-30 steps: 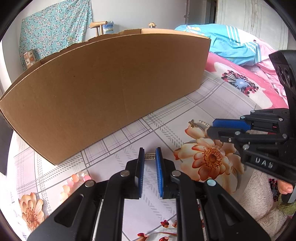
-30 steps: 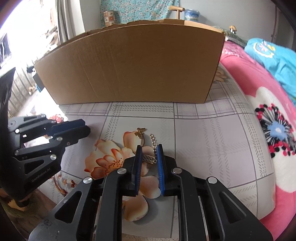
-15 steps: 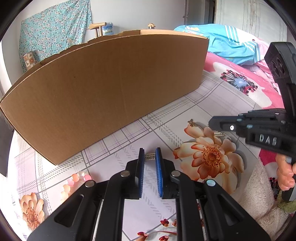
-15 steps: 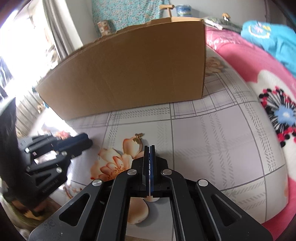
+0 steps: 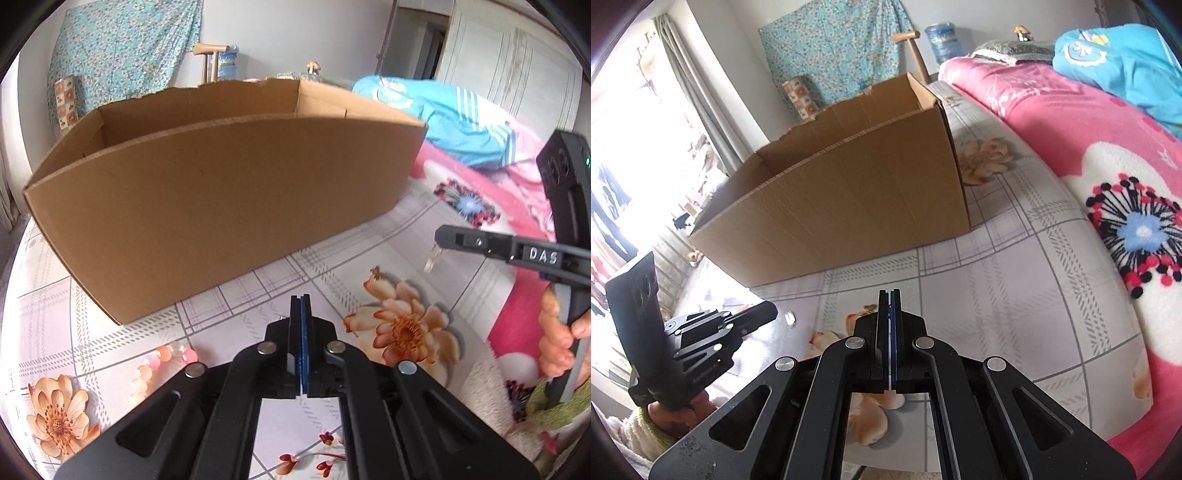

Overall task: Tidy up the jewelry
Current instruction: 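Carry the bar charm into the box with the left gripper while the right carries its charm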

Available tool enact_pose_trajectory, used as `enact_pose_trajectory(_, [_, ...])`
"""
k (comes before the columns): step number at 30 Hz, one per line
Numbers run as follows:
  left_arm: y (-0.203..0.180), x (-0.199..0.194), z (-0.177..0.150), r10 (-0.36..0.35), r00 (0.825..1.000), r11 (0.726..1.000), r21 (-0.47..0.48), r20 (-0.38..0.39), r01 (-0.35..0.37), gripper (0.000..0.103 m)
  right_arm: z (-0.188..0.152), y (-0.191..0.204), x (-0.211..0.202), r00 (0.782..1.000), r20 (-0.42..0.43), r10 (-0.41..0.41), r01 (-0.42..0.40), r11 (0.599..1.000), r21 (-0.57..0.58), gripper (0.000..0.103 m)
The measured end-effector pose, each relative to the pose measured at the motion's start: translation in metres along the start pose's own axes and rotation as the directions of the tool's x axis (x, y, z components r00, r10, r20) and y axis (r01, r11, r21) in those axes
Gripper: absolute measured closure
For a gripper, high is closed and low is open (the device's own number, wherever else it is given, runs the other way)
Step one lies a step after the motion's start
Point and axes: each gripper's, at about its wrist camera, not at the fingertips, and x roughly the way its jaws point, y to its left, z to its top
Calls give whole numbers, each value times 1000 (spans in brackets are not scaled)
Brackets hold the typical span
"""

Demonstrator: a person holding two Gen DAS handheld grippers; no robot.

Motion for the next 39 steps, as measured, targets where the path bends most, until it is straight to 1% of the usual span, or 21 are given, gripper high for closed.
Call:
enact_pose_trajectory(3, [4, -10, 4, -24, 999, 999, -22, 22, 25, 103, 3, 1, -3, 1000, 10, 11, -11, 1000, 1, 103])
enact_pose_trajectory(8, [9, -29, 10, -41, 997, 998, -38, 65, 44, 103, 9, 5, -13, 999, 34, 32, -32, 999, -14, 103])
enact_pose_trajectory(9, [8, -28, 10, -51, 997, 998, -34, 60, 53, 103, 9, 5, -15, 999, 38, 39, -38, 999, -14, 103])
enact_pose_trajectory(11, [7, -25, 10, -41, 998, 999, -26, 43, 42, 103, 13, 9, -17, 997, 43, 59, -58, 998, -16, 103])
enact_pose_trajectory(13, [4, -15, 10, -61, 998, 998, -10, -14, 61, 100, 17, 12, -19, 996, 48, 73, -72, 997, -22, 103])
enact_pose_trajectory(14, [1, -7, 9, -47, 998, 999, 6, -43, 47, 92, 19, 13, -20, 995, 51, 82, -80, 996, -25, 103])
enact_pose_trajectory(15, [-1, -2, 8, -35, 998, 999, 19, -58, 36, 77, 24, 14, -18, 995, 53, 89, -88, 996, -26, 103])
enact_pose_trajectory(16, [-3, 3, 7, -23, 997, 999, 39, -76, 26, 70, 26, 15, -20, 993, 56, 102, -101, 995, -28, 103])
enact_pose_trajectory(17, [-6, 10, 5, 4, 996, 998, 66, -90, 2, 65, 28, 16, -21, 992, 60, 108, -107, 994, -32, 103])
enact_pose_trajectory(18, [-8, 14, 4, 24, 995, 996, 88, -100, -15, 65, 29, 18, -22, 992, 62, 111, -109, 993, -36, 103])
enact_pose_trajectory(22, [-11, 24, 0, 64, 990, 989, 140, -122, -47, 65, 31, 19, -22, 990, 67, 126, -123, 992, -41, 103])
enact_pose_trajectory(24, [-13, 28, 0, 96, 988, 983, 169, -123, -75, 68, 31, 18, -21, 989, 67, 133, -131, 991, -39, 103])
enact_pose_trajectory(28, [-14, 31, -1, 87, 988, 978, 200, -126, -60, 75, 33, 15, -18, 986, 66, 152, -151, 988, -32, 103])
enact_pose_trajectory(33, [-22, 35, 5, 73, 987, 971, 236, -144, -38, 89, 37, 15, -17, 984, 69, 166, -164, 986, -38, 103])
enact_pose_trajectory(35, [-25, 35, 4, 80, 987, 969, 244, -141, -43, 89, 38, 15, -18, 982, 73, 171, -169, 985, -40, 103])
enact_pose_trajectory(39, [-22, 33, 4, 70, 988, 974, 225, -137, -38, 89, 39, 16, -19, 980, 77, 182, -180, 983, -42, 103])
